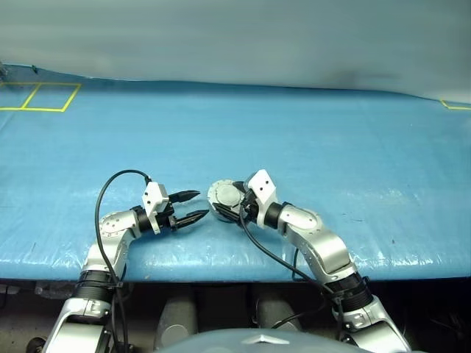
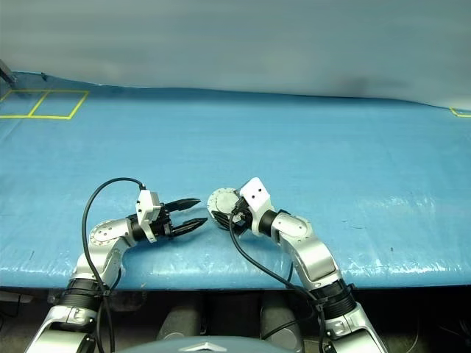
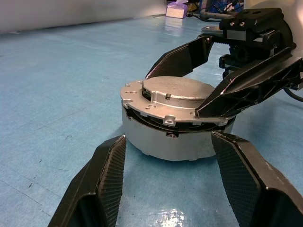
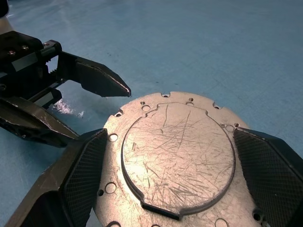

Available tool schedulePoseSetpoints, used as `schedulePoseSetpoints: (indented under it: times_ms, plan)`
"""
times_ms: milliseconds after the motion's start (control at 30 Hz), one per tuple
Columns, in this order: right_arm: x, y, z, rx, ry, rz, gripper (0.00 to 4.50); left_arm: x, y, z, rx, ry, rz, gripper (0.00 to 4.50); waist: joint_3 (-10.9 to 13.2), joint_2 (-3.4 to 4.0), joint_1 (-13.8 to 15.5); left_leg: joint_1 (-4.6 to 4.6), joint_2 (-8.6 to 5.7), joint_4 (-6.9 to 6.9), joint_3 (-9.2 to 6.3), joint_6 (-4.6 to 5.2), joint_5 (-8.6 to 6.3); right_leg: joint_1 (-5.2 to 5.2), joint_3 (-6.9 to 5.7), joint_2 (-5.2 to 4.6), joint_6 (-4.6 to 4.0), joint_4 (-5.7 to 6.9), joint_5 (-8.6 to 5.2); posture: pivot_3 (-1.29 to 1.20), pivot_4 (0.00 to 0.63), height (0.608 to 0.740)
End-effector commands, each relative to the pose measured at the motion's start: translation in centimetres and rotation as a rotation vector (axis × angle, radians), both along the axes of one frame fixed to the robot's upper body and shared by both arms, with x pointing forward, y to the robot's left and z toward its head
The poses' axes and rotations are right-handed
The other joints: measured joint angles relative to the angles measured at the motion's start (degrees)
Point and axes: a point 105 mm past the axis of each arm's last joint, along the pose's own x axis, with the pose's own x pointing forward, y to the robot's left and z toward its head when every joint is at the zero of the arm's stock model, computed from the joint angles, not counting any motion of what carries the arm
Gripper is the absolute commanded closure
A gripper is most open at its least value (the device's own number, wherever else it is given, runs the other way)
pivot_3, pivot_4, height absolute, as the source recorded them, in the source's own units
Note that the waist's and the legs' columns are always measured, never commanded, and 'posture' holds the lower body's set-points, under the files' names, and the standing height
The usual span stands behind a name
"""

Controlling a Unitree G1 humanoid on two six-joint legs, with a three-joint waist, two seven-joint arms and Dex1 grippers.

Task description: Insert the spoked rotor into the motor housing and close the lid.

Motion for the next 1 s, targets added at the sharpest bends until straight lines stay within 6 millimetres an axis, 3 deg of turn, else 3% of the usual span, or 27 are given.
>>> schedulePoseSetpoints:
  times_ms: [33,67,233,567,1000]
  plan:
    - [0.0,0.1,0.1,0.007,-0.003,-0.003,0.03,0.0,0.0,0.9,0.003,-0.049,-0.006,1.38,0.0,0.0,0.0,0.0,0.0,0.0,0.0,0.0,0.0,0.0,0.0,0.0,0.0,0.0,0.0,0.0,0.15,0.74]
    - [0.1,0.0,0.1,0.006,-0.002,-0.009,0.03,0.0,0.1,0.9,0.003,-0.05,-0.005,1.38,0.0,0.0,-0.01,0.0,0.0,0.0,0.0,0.0,0.0,0.0,0.0,0.0,0.0,0.0,0.0,0.0,0.15,0.74]
    - [0.1,0.0,0.9,0.006,-0.029,0.012,1.47,0.0,0.2,0.9,0.002,-0.048,-0.002,1.38,0.0,0.0,0.0,0.0,0.0,0.0,0.0,0.0,0.0,0.0,0.0,0.0,0.0,0.0,0.0,0.0,0.15,0.74]
    - [-0.2,0.1,1.6,-0.022,-0.048,0.086,1.47,0.0,0.1,0.8,0.001,-0.045,-0.007,1.38,0.0,0.0,0.06,-0.03,-0.01,-0.02,0.0,0.0,0.0,-0.01,0.0,-0.01,-0.02,-0.01,-0.01,0.0,0.15,0.74]
    - [-0.2,-0.1,0.1,-0.091,-0.044,0.11,1.47,0.0,0.3,1.1,0.003,-0.053,-0.002,1.38,0.0,0.0,0.03,-0.01,-0.01,-0.01,0.0,-0.01,-0.01,0.0,-0.01,0.0,-0.03,0.0,-0.01,0.0,0.15,0.74]
